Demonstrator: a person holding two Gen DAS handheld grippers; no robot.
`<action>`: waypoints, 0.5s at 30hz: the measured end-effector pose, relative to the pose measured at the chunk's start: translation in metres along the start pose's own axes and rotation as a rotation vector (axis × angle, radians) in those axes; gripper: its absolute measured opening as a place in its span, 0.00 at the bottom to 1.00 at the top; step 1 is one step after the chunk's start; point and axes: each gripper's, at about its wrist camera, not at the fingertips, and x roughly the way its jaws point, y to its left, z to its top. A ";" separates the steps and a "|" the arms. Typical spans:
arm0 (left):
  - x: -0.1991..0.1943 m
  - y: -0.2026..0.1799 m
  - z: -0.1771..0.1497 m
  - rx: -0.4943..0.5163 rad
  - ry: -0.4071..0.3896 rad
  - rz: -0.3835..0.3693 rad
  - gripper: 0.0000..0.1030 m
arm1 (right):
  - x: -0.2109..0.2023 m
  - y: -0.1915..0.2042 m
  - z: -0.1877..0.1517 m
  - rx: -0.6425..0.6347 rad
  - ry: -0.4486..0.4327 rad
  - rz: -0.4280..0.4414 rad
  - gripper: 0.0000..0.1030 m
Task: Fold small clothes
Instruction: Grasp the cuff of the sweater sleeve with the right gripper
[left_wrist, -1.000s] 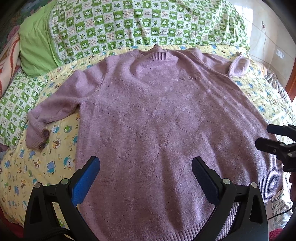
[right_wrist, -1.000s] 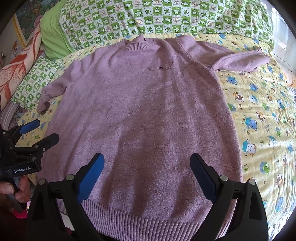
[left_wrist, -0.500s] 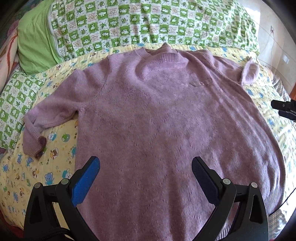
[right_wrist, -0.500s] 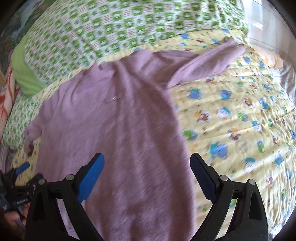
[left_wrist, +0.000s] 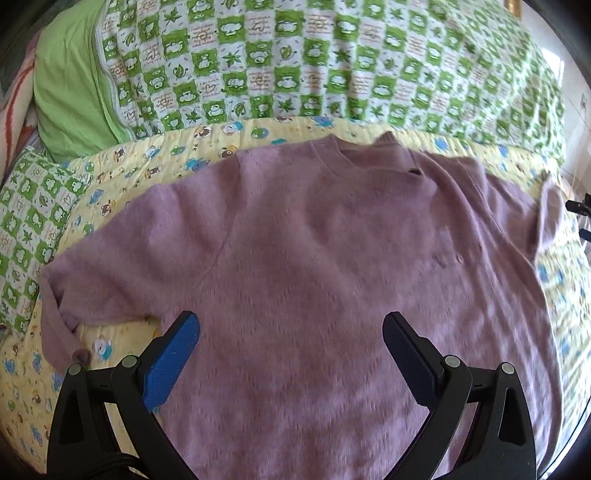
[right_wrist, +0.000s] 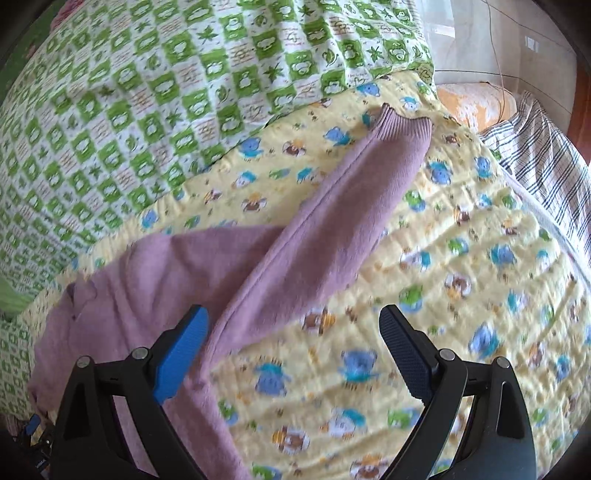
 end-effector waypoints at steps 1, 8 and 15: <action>0.007 0.002 0.008 -0.015 0.005 0.000 0.97 | 0.010 -0.005 0.016 0.010 -0.007 -0.016 0.91; 0.049 0.005 0.038 -0.062 0.034 0.018 0.97 | 0.072 -0.037 0.092 0.101 -0.015 -0.093 0.91; 0.083 0.000 0.044 -0.075 0.089 0.026 0.97 | 0.129 -0.057 0.124 0.075 0.036 -0.215 0.84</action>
